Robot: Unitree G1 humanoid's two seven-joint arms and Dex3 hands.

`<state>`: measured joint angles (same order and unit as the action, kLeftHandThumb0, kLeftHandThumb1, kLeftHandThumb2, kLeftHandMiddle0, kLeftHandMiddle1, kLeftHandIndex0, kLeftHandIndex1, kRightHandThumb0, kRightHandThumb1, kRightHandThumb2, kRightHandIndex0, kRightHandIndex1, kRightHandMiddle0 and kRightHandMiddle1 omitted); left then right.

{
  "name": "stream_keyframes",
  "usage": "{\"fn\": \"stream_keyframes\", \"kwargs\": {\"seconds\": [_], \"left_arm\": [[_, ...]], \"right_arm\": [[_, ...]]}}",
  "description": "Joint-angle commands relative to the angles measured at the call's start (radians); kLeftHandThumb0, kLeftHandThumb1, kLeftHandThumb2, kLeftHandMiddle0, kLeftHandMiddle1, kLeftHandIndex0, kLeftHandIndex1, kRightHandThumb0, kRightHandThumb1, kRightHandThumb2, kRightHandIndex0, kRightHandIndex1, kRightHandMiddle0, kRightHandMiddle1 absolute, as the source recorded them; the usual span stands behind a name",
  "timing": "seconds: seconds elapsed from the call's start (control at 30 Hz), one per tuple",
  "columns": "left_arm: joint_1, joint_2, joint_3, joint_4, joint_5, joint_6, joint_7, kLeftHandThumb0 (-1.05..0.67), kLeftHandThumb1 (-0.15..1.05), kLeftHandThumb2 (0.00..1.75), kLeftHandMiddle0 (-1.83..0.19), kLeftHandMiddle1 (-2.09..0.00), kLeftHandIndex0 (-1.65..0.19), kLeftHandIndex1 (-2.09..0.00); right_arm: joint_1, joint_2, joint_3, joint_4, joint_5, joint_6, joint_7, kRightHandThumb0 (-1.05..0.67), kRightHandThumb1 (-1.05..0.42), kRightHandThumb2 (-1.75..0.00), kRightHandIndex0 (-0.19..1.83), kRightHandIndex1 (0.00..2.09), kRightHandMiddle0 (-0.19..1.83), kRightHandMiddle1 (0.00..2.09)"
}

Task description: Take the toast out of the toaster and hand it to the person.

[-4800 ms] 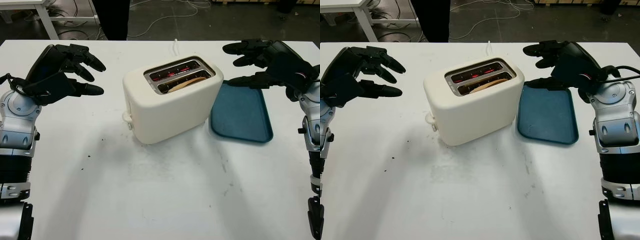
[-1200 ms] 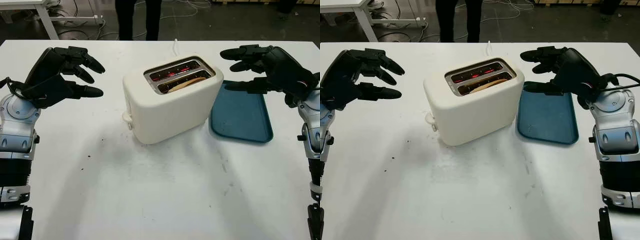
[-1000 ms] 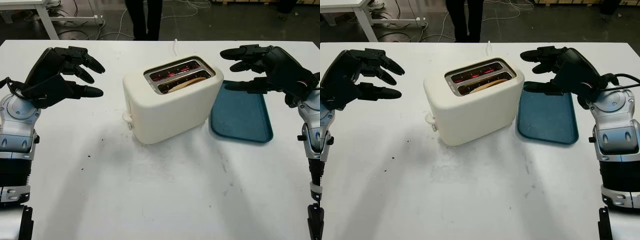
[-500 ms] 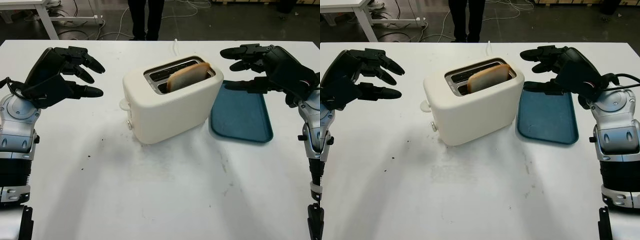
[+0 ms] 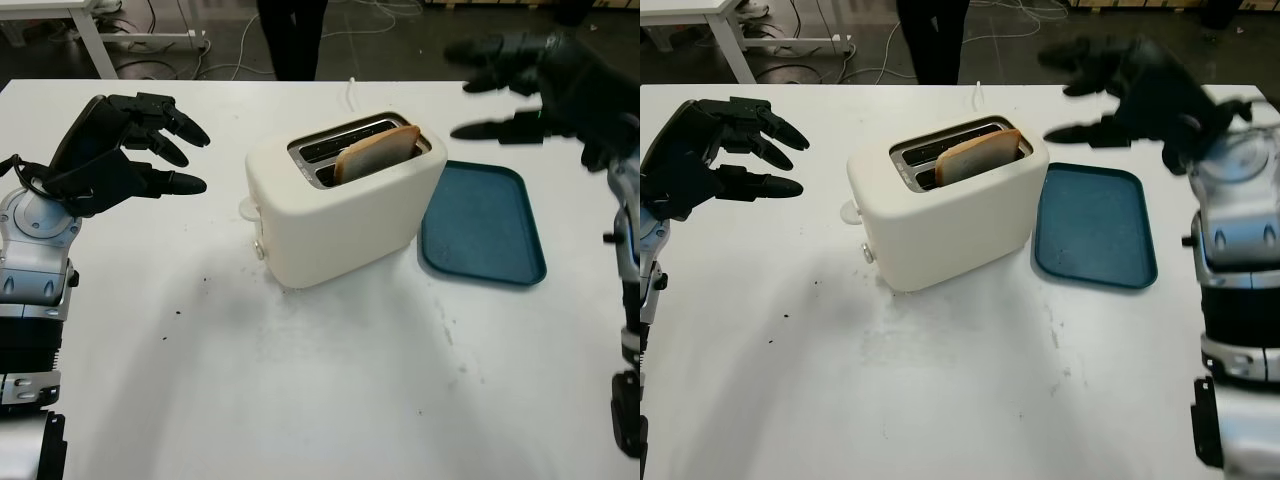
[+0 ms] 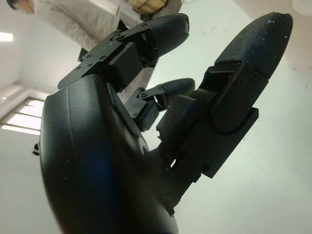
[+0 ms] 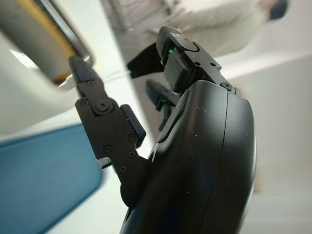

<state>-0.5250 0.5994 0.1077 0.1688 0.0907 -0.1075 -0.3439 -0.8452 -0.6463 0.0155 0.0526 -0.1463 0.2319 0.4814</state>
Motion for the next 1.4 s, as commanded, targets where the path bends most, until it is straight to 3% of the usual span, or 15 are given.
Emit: {"fn": "stream_keyframes", "kwargs": {"seconds": [0.0, 0.1, 0.2, 0.23, 0.3, 0.47, 0.5, 0.53, 0.57, 0.6, 0.63, 0.7, 0.83, 0.93, 1.37], "left_arm": [[0.009, 0.001, 0.005, -0.007, 0.001, -0.008, 0.008, -1.05, 0.61, 0.00, -0.84, -0.90, -0.81, -0.79], [0.011, 0.002, 0.005, -0.014, 0.004, 0.001, 0.010, -1.05, 0.61, 0.01, -0.83, -0.90, -0.81, -0.79], [0.015, 0.003, 0.006, -0.016, 0.004, 0.002, 0.011, -1.05, 0.61, 0.00, -0.82, -0.90, -0.81, -0.78], [0.016, 0.003, 0.008, -0.014, 0.002, -0.001, 0.012, -1.05, 0.61, 0.00, -0.82, -0.90, -0.82, -0.78], [0.017, 0.002, 0.009, -0.013, 0.001, -0.002, 0.012, -1.05, 0.61, 0.00, -0.82, -0.90, -0.82, -0.78], [0.019, 0.003, 0.010, -0.009, 0.004, -0.012, 0.014, -1.05, 0.61, 0.00, -0.82, -0.91, -0.82, -0.78], [0.019, 0.003, 0.010, -0.009, 0.004, -0.013, 0.015, -1.05, 0.61, 0.01, -0.82, -0.91, -0.82, -0.78], [0.019, 0.002, 0.010, -0.007, 0.003, -0.016, 0.015, -1.05, 0.61, 0.00, -0.82, -0.91, -0.82, -0.78], [0.019, 0.002, 0.010, -0.006, 0.002, -0.018, 0.015, -1.05, 0.61, 0.00, -0.83, -0.91, -0.82, -0.78], [0.018, 0.003, 0.010, -0.004, 0.001, -0.020, 0.014, -1.05, 0.61, 0.00, -0.83, -0.91, -0.82, -0.78], [0.018, 0.002, 0.011, -0.002, -0.001, -0.020, 0.013, -1.05, 0.62, 0.00, -0.83, -0.91, -0.82, -0.78], [0.017, 0.003, 0.011, -0.001, -0.002, -0.018, 0.012, -1.05, 0.61, 0.00, -0.82, -0.90, -0.82, -0.77], [0.016, 0.006, 0.007, -0.001, 0.006, -0.017, 0.012, -1.05, 0.62, 0.00, -0.83, -0.90, -0.82, -0.77], [0.015, 0.005, 0.006, -0.004, 0.005, -0.012, 0.012, -1.05, 0.61, 0.00, -0.83, -0.90, -0.82, -0.77], [0.013, 0.002, 0.007, -0.008, -0.001, -0.010, 0.009, -1.05, 0.61, 0.00, -0.84, -0.88, -0.83, -0.76]], "right_arm": [[-0.070, 0.008, 0.029, 0.043, -0.027, -0.098, -0.012, -0.06, -0.50, -0.01, 0.30, 0.92, 0.71, 0.10], [-0.149, 0.020, 0.068, 0.119, -0.057, -0.201, -0.010, -0.10, -0.45, -0.01, 0.39, 0.95, 0.77, 0.14], [-0.198, 0.029, 0.101, 0.199, -0.086, -0.303, -0.009, -0.23, -0.43, 0.00, 0.46, 0.95, 0.80, 0.16], [-0.207, 0.027, 0.118, 0.217, -0.114, -0.330, -0.018, -0.35, -0.44, 0.00, 0.53, 0.95, 0.81, 0.16], [-0.222, 0.029, 0.145, 0.241, -0.157, -0.364, -0.026, -0.45, -0.44, 0.00, 0.57, 0.82, 0.82, 0.14], [-0.236, 0.051, 0.169, 0.269, -0.160, -0.361, 0.020, -0.36, -0.47, -0.01, 0.59, 0.72, 0.80, 0.10], [-0.236, 0.052, 0.172, 0.276, -0.163, -0.369, 0.023, -0.37, -0.48, -0.01, 0.57, 0.78, 0.79, 0.09], [-0.236, 0.047, 0.180, 0.282, -0.175, -0.377, 0.028, -0.41, -0.48, -0.01, 0.61, 0.99, 0.80, 0.09], [-0.237, 0.041, 0.188, 0.289, -0.181, -0.390, 0.040, -0.52, -0.51, -0.01, 0.60, 1.35, 0.80, 0.08], [-0.240, 0.037, 0.196, 0.294, -0.189, -0.394, 0.055, -0.55, -0.53, -0.01, 0.52, 1.39, 0.79, 0.07], [-0.243, 0.036, 0.204, 0.299, -0.188, -0.389, 0.080, -0.58, -0.54, -0.01, 0.50, 1.37, 0.79, 0.06], [-0.245, 0.042, 0.209, 0.313, -0.179, -0.389, 0.112, -0.61, -0.57, 0.00, 0.43, 1.10, 0.77, 0.04], [-0.241, 0.039, 0.220, 0.336, -0.186, -0.431, 0.138, -0.67, -0.60, -0.01, 0.51, 0.97, 0.77, 0.04], [-0.231, 0.046, 0.212, 0.328, -0.173, -0.418, 0.156, -0.61, -0.61, 0.00, 0.49, 0.78, 0.78, 0.03], [-0.206, 0.080, 0.209, 0.348, -0.159, -0.427, 0.169, -0.49, -0.63, -0.01, 0.54, 0.75, 0.80, 0.04]]}}
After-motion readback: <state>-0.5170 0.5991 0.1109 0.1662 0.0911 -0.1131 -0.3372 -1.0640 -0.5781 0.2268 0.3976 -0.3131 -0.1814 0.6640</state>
